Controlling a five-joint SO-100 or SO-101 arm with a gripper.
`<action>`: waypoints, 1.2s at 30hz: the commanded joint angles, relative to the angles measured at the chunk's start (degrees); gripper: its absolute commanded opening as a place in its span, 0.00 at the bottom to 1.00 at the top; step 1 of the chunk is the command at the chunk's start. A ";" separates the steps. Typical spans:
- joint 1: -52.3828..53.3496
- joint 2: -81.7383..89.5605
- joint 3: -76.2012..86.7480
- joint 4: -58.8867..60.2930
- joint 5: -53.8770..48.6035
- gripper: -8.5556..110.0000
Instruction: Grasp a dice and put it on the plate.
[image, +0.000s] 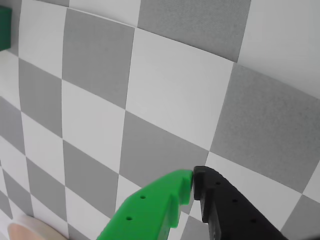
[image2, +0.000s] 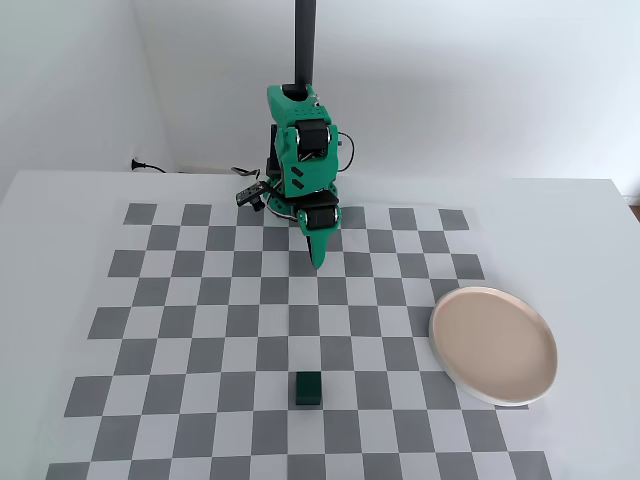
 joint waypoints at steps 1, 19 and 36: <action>-0.62 -0.44 -3.43 -0.88 -0.44 0.04; 10.28 -0.26 -2.90 -6.24 -3.96 0.04; 19.69 -0.44 -2.02 -18.46 -45.88 0.04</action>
